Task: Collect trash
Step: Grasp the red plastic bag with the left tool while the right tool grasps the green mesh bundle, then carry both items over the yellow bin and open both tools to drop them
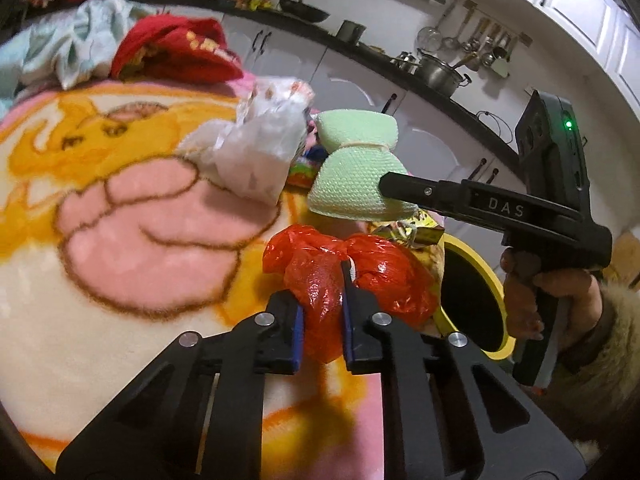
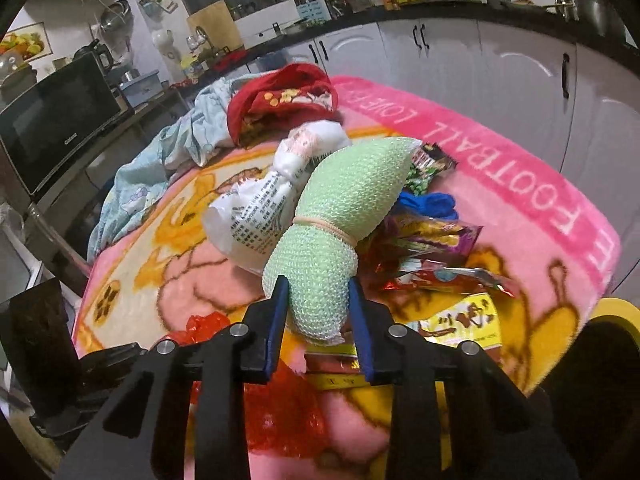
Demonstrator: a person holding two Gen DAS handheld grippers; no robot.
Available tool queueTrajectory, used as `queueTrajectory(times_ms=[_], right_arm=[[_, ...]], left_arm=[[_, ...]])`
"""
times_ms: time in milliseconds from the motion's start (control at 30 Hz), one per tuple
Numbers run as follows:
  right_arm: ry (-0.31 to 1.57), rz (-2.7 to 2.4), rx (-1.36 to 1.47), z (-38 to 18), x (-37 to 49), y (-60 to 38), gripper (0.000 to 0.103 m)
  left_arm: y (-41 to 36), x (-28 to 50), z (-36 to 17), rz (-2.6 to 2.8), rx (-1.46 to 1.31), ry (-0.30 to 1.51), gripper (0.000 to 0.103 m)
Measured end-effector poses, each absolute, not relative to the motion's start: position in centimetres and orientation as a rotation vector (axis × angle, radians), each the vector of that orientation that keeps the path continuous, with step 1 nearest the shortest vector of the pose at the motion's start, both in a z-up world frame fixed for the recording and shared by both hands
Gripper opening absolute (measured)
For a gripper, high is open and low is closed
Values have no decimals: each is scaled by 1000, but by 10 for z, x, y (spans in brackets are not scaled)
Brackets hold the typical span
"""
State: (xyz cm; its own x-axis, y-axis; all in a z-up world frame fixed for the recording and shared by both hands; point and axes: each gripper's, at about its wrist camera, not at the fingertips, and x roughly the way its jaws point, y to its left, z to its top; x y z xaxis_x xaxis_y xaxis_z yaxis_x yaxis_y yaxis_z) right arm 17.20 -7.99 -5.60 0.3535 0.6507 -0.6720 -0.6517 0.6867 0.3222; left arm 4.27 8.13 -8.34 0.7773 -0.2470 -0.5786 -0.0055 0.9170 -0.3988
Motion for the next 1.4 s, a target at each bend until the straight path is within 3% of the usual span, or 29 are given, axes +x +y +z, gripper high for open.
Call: queueTrajectory(times_ms=[700, 1400], right_arm=[[700, 717, 19, -6, 157, -170, 28], [664, 442, 39, -12, 139, -301, 28]], left_arm=[[38, 61, -9, -133, -237, 511, 7], [-63, 115, -4, -277, -141, 518, 7]])
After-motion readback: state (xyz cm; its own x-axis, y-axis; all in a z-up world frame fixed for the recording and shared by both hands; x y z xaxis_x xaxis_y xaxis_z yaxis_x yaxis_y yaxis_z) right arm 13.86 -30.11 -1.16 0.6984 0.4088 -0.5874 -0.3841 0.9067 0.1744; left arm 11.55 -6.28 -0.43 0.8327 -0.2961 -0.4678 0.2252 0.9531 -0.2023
